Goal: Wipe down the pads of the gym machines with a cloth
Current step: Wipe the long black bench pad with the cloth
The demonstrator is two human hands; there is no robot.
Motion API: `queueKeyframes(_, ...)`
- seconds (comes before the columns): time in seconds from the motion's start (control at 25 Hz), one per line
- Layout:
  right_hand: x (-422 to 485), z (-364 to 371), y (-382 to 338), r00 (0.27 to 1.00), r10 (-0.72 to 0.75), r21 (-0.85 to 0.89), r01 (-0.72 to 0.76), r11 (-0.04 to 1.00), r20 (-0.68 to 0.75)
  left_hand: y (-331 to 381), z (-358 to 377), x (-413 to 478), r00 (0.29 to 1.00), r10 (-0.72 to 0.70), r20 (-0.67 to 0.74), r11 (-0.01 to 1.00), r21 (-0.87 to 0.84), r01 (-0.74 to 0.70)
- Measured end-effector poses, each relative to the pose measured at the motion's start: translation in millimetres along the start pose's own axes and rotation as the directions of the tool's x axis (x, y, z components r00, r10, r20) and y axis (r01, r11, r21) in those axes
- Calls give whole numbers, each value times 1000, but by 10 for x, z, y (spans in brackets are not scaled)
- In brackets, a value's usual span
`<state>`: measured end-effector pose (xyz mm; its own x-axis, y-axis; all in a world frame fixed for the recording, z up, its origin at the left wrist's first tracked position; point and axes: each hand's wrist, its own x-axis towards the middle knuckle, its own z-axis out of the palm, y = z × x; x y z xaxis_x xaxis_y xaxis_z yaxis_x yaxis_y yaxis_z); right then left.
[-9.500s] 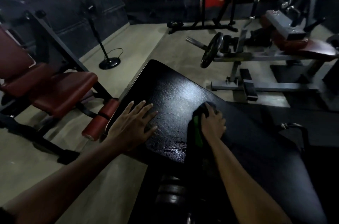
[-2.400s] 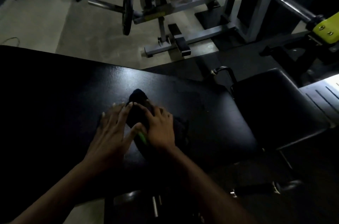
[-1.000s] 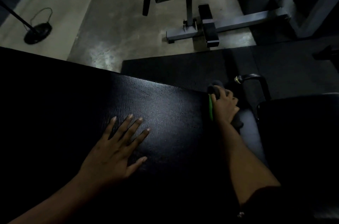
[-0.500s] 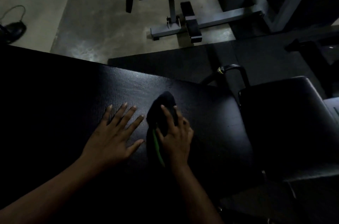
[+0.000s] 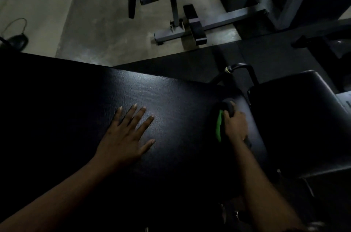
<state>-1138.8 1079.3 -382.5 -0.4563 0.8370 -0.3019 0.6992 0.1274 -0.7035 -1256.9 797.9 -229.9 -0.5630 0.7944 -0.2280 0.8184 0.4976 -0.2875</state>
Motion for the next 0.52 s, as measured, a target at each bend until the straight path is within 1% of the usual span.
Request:
queueKeyframes(0.04, -275, -19, -99, 997, -82, 52, 82, 995, -3, 41, -23, 4, 1000, -15, 3, 1000, -27, 15)
queueKeyframes(0.08, -652, -3, -181, 982, -191, 67, 191, 979, -7, 107, -33, 22, 1000, -29, -3, 998, -58, 29)
queueKeyframes(0.16, -1472, 66, -153, 926, -378, -89, 378, 922, 12, 352, -21, 97, 1000, -16, -18, 991, -131, 13)
queueKeyframes(0.2, -1723, 70, -56, 899, -439, -140, 434, 890, -2, 518, -6, 164, 999, 22, -23, 987, -162, -26)
queueKeyframes(0.24, -1780, 43, 65, 884, -467, -148, 463, 874, 7, 698, 24, 237, 997, 73, -30, 981, -177, -77)
queueKeyframes(0.28, -1680, 1, 223, 878, -479, -159, 473, 866, -1, 872, 65, 318, 992, 124, -31, 976, -179, -127)
queueKeyframes(0.4, -1112, -142, 669, 912, -403, -309, 361, 880, -81, 1238, 215, 539, 979, 204, 24, 967, -163, -197)
queueKeyframes(0.44, -949, -174, 790, 929, -356, -327, 307, 894, -102, 1293, 285, 570, 976, 215, 40, 966, -153, -207)
queueKeyframes(0.52, -704, -216, 1057, 971, -213, -326, 167, 930, -110, 1357, 407, 601, 971, 231, 65, 967, -126, -222)
